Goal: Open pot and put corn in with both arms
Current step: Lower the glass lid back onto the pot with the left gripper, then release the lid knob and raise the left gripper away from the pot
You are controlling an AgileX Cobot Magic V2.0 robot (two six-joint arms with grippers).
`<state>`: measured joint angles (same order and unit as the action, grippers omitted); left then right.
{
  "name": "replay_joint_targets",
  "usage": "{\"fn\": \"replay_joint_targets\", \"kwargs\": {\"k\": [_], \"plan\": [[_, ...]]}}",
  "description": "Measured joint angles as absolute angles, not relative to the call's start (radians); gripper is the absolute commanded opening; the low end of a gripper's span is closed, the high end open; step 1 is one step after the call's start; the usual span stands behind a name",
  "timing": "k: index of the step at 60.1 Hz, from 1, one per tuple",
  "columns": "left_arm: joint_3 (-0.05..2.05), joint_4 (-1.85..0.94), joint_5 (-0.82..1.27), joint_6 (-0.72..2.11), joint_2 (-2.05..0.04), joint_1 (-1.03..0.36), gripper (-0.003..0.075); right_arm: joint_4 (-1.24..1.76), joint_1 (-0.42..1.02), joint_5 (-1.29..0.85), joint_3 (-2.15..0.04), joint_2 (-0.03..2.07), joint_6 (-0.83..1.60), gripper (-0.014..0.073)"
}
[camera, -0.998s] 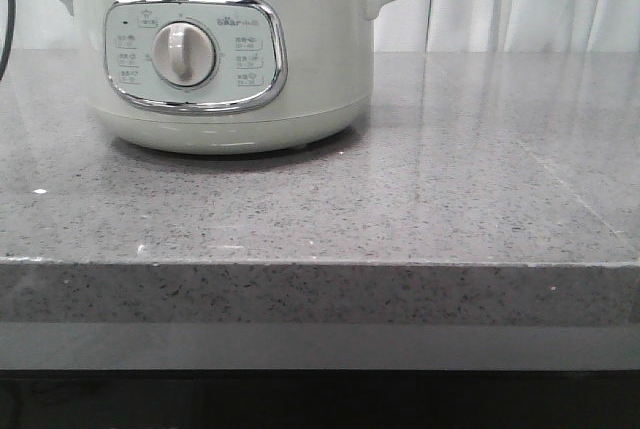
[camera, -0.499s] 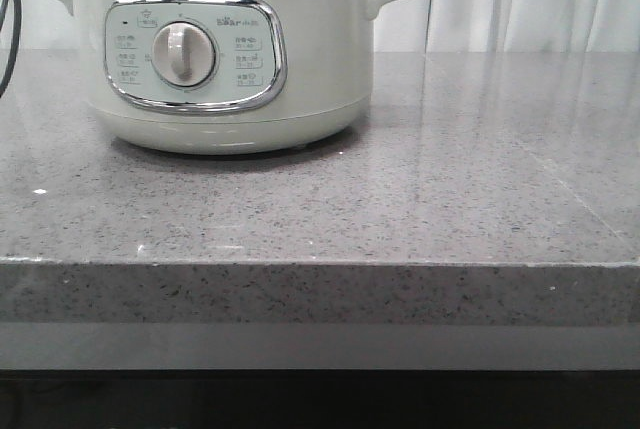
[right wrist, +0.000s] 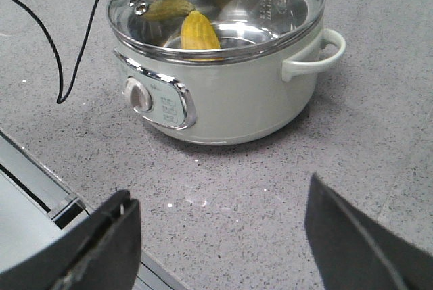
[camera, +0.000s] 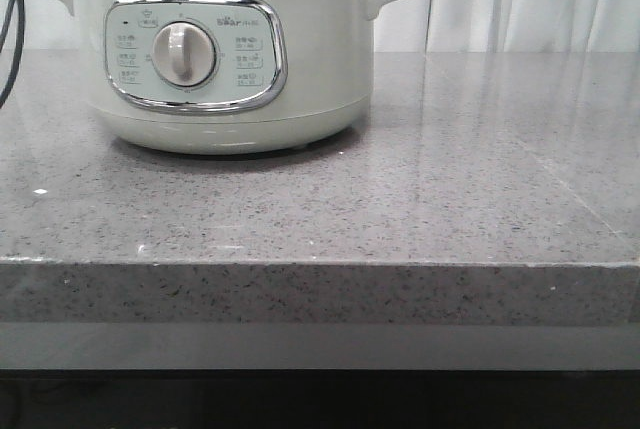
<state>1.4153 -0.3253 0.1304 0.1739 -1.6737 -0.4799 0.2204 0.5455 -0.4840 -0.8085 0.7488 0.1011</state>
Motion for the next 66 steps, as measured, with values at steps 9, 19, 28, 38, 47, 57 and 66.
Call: {"fn": "replay_joint_targets", "kwargs": {"k": [9, 19, 28, 38, 47, 57, 66], "plan": [[1.415, -0.325, 0.130, 0.174, -1.674, -0.480, 0.0244, 0.220, 0.545, -0.484, -0.809, 0.749, 0.101, 0.0530], [1.415, -0.310, 0.129, 0.172, -1.674, -0.480, 0.0244, 0.220, 0.545, -0.484, -0.809, 0.749, 0.101, 0.0530], [1.415, -0.293, 0.129, 0.170, -1.674, -0.480, 0.0244, 0.220, 0.545, -0.484, -0.809, 0.749, 0.101, 0.0530], [1.415, -0.278, 0.128, 0.170, -1.677, -0.480, 0.0245, 0.220, 0.545, -0.484, -0.809, 0.749, 0.101, 0.0530], [1.415, -0.278, 0.128, 0.170, -1.677, -0.480, 0.0408, 0.220, 0.545, -0.484, -0.809, 0.749, 0.101, 0.0530], [1.420, -0.278, 0.126, 0.170, -1.677, -0.480, 0.0553, 0.220, 0.545, -0.484, -0.809, 0.749, 0.101, 0.0530], [1.420, -0.276, 0.183, 0.170, -1.647, -0.480, 0.0552, 0.220, 0.545, -0.484, -0.809, 0.749, 0.101, 0.0530]]}}
